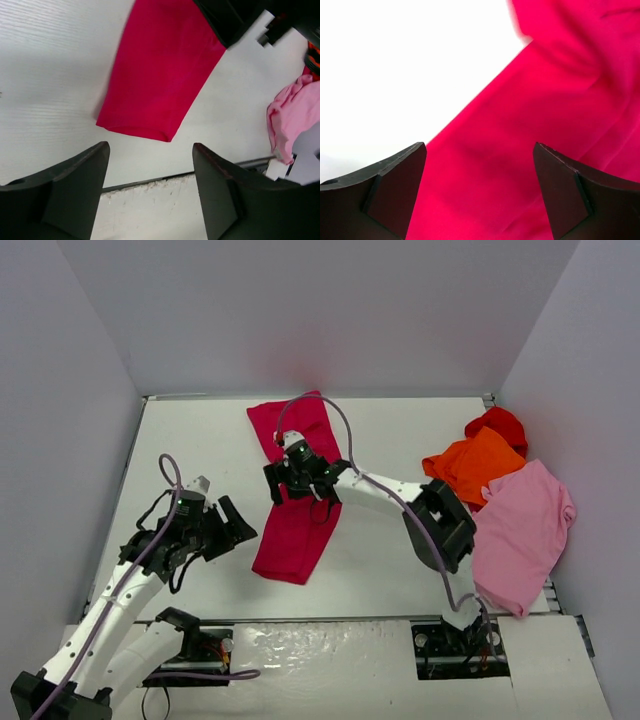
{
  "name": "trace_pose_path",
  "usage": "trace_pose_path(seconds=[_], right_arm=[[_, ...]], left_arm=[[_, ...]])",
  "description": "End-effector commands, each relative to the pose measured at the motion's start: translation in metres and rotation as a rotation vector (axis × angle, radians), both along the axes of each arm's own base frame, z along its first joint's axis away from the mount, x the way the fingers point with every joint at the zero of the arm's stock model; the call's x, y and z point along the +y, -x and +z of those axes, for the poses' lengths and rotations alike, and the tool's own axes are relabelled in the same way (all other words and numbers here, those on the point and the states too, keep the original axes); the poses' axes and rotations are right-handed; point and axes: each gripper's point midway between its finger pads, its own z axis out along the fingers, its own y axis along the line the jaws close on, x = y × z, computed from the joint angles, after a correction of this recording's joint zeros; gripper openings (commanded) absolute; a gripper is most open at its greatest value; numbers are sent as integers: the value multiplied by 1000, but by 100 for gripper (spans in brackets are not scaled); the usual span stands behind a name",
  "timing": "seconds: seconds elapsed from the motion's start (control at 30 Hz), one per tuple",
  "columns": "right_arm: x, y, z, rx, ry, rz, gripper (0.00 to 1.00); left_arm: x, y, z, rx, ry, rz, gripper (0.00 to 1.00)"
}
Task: Fold and stack the t-shirts
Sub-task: Grab the bottom of the folded rectangular tshirt with both arms
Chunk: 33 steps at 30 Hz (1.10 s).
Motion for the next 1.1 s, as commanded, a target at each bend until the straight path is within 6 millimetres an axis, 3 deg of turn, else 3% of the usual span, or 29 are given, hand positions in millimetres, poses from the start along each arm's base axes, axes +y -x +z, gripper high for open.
trace_pose_path(seconds=[0.0, 0.1, 0.2, 0.27, 0.33, 0.47, 0.63, 0.87, 1.07], right_arm=[[-29, 33, 63, 8, -151, -150, 84], [-52, 77, 44, 116, -154, -227, 84], [-76, 118, 41, 165, -177, -278, 84], [-92, 138, 24, 197, -163, -308, 84], [-94, 157, 28, 223, -210, -316, 84], [-100, 184, 9, 280, -205, -312, 83], [-88, 197, -15, 320, -231, -280, 82], [-47, 196, -42, 374, -351, -212, 79], [-20, 198, -63, 433, -414, -172, 78]], left_arm=[[-30, -25, 18, -22, 101, -98, 68], [-44, -23, 0, 38, 172, -136, 68], [-54, -18, -21, 101, 251, -138, 68], [-56, -15, -29, 122, 269, -126, 69], [-53, -8, -38, 142, 261, -116, 69], [-48, -1, -47, 173, 236, -111, 69], [-47, 0, -59, 192, 225, -108, 69], [-45, 1, -85, 241, 195, -115, 69], [-22, 12, -94, 284, 39, -123, 69]])
